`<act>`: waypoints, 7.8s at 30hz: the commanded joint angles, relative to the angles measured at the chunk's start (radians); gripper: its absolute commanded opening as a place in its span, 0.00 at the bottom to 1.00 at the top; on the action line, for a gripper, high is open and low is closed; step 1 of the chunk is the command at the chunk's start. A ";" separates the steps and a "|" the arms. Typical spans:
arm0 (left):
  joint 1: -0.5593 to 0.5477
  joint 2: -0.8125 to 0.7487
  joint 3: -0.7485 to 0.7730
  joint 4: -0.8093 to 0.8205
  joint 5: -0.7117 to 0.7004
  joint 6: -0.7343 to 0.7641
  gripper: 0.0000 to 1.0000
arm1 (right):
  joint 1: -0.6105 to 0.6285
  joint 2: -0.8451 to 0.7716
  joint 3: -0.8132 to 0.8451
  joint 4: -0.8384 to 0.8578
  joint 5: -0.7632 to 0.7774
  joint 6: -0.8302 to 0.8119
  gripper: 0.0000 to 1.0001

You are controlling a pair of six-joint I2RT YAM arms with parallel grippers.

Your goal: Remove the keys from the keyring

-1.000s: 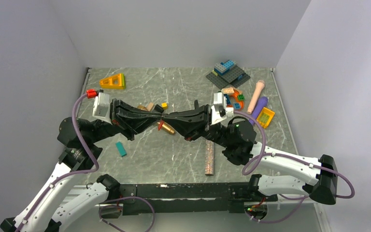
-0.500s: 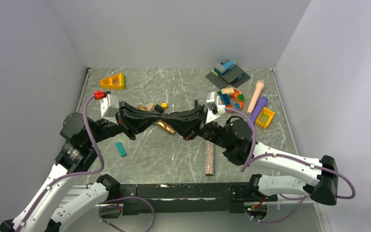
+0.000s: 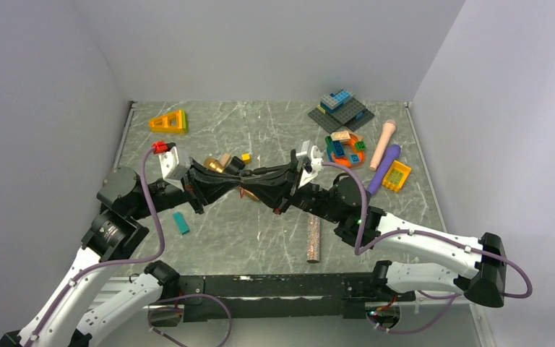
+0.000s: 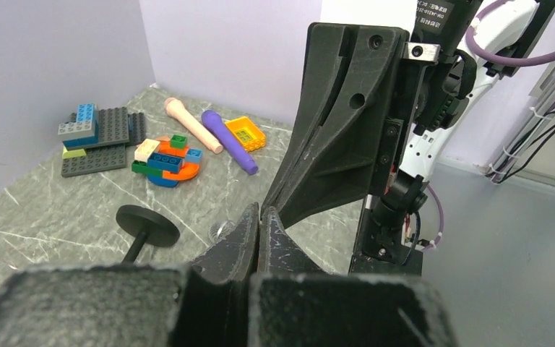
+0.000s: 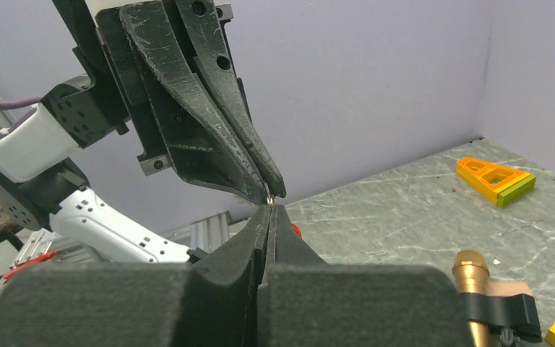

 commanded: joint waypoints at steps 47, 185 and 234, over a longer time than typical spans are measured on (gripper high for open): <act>0.014 0.151 -0.004 0.013 0.382 -0.023 0.00 | -0.208 -0.170 0.143 -0.620 -0.389 -0.188 0.51; 0.084 0.044 -0.061 0.111 0.292 -0.083 0.00 | -0.183 0.032 -0.178 0.476 -0.434 0.317 0.79; 0.085 0.138 -0.056 0.121 0.375 -0.107 0.00 | -0.182 -0.021 0.057 -0.286 -0.376 -0.046 0.29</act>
